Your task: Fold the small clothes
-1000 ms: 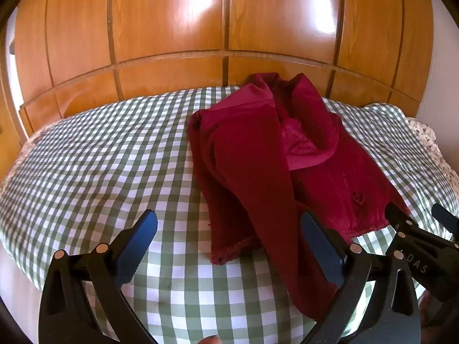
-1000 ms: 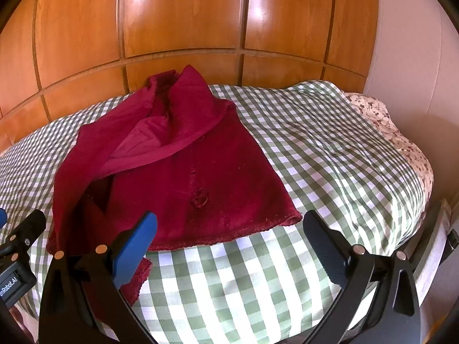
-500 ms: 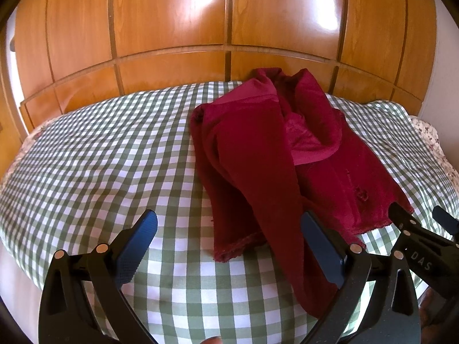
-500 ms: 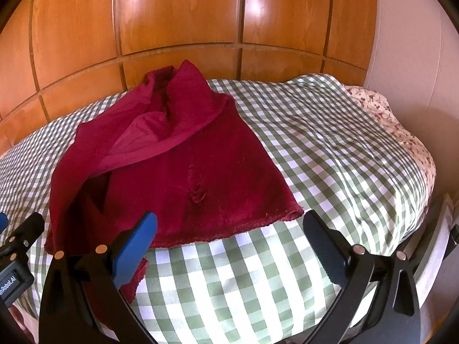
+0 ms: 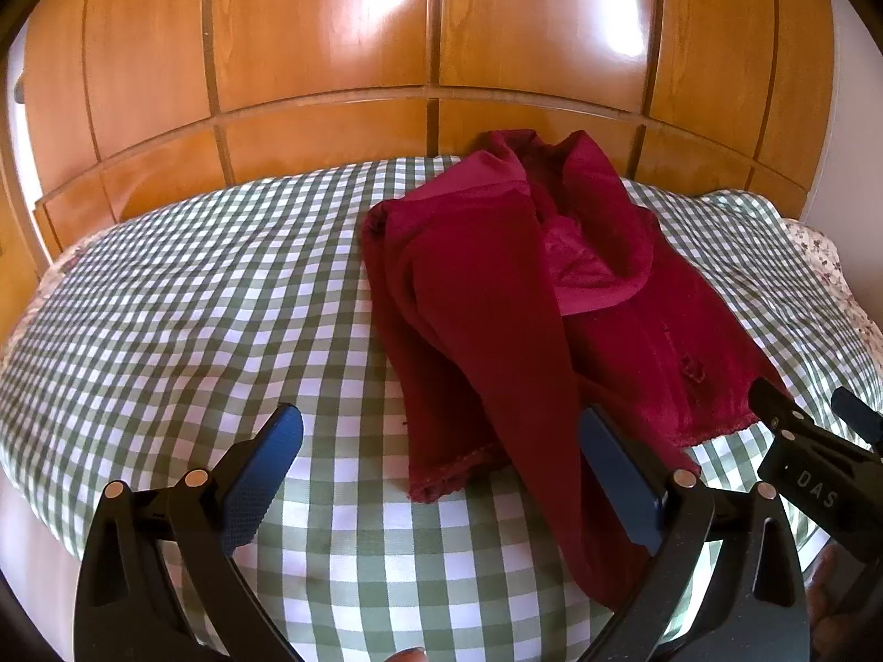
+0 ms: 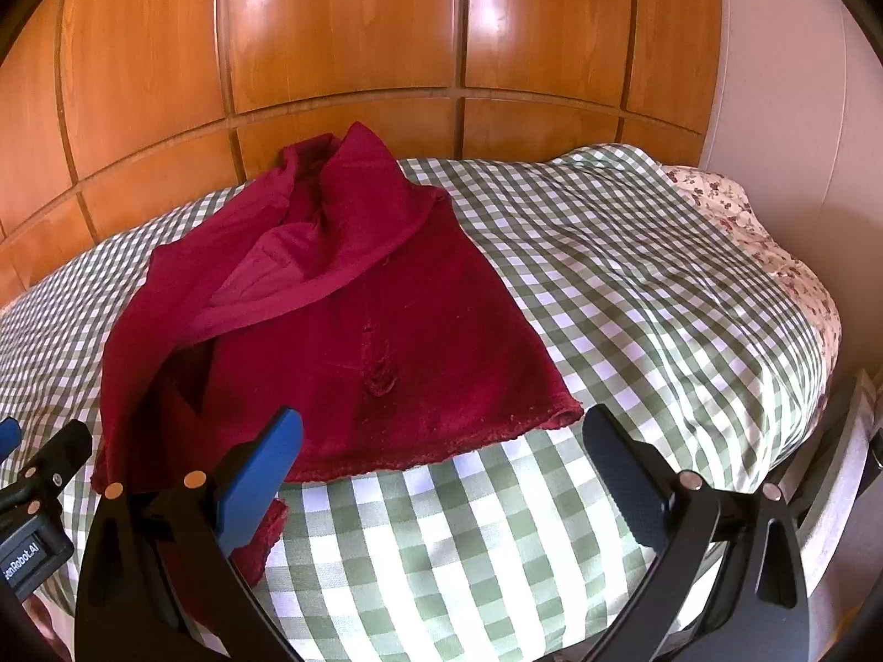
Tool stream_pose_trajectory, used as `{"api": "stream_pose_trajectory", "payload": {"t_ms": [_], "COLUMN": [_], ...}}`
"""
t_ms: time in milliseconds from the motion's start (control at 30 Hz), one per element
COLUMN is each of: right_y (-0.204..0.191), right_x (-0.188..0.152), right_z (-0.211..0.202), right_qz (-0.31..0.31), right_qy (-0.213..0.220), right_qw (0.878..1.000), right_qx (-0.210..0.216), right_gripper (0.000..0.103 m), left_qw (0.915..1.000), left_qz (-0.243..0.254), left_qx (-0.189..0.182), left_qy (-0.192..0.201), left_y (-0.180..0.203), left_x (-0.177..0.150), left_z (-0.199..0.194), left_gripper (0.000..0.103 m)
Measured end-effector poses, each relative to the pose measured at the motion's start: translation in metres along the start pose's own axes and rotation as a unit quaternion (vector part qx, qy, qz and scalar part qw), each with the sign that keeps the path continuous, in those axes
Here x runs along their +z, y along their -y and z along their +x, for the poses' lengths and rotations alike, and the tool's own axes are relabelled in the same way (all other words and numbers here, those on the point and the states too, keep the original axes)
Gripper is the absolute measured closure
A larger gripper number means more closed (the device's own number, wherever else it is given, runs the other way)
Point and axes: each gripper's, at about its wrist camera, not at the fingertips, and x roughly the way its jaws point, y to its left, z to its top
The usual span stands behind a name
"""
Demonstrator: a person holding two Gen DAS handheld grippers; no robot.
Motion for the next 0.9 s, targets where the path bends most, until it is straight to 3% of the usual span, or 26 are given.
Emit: {"api": "stream_pose_trajectory", "payload": {"t_ms": [900], "right_y": [0.013], "right_x": [-0.001], "right_z": [0.01], "right_qz": [0.022], "right_qy": [-0.013], "right_qw": [1.0], "right_qx": [0.003], "right_gripper": [0.002], "left_qw": [0.9998], "left_qz": [0.006], "left_qx": [-0.019], "left_qy": [-0.007], "left_y": [0.008], "left_x": [0.005], "left_z": [0.009], "left_gripper": [0.004]}}
